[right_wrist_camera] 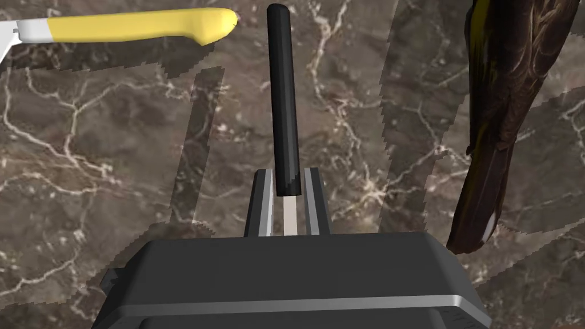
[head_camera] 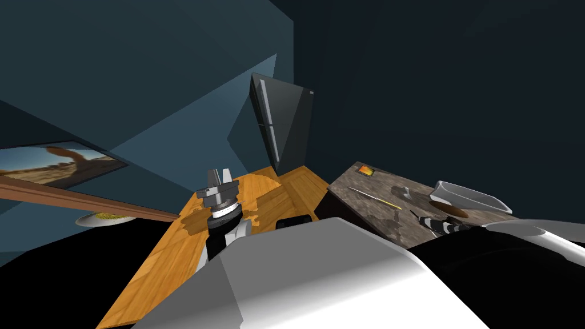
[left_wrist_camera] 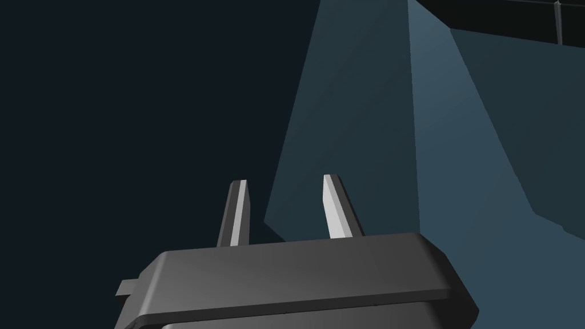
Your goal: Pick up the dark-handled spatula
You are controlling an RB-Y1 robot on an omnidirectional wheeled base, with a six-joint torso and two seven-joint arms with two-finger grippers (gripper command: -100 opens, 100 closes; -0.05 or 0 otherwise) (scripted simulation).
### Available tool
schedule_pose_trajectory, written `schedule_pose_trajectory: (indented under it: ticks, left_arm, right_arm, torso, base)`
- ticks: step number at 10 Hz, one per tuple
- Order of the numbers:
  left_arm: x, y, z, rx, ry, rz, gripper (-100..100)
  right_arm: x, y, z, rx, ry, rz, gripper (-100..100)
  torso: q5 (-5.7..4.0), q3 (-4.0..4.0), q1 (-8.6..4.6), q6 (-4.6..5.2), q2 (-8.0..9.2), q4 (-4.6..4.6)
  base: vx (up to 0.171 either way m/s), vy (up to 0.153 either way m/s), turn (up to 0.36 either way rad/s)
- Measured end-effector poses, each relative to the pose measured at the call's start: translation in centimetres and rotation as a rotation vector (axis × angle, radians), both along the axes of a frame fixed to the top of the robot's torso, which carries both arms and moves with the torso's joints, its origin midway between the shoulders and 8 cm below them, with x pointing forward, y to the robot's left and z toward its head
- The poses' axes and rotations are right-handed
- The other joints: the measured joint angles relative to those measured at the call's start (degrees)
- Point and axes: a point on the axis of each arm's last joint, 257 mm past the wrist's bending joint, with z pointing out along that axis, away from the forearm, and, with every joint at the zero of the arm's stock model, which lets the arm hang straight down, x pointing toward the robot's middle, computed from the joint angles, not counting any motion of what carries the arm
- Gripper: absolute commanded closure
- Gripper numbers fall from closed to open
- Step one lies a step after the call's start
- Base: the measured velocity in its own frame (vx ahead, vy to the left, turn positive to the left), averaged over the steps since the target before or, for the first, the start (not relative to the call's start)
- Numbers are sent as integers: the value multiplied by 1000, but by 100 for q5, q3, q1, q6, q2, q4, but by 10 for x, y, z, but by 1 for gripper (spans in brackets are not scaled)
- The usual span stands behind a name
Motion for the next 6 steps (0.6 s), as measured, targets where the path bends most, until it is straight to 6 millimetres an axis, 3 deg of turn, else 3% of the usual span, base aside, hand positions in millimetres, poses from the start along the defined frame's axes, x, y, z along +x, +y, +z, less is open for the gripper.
schedule_pose_trajectory:
  ticks: [2,6]
  left_arm:
    - [0,0,0,0,0,0,0]
    - [0,0,0,0,0,0,0]
  right_arm:
    - [0,4,0,-9,-8,26,100]
    - [1,1,13,-78,-24,91,100]
  torso:
    - [1,-2,-15,-20,-6,2]
    - [1,1,4,-2,1,2]
  base:
    - [-2,-77,220]
    - [-2,-14,-13]
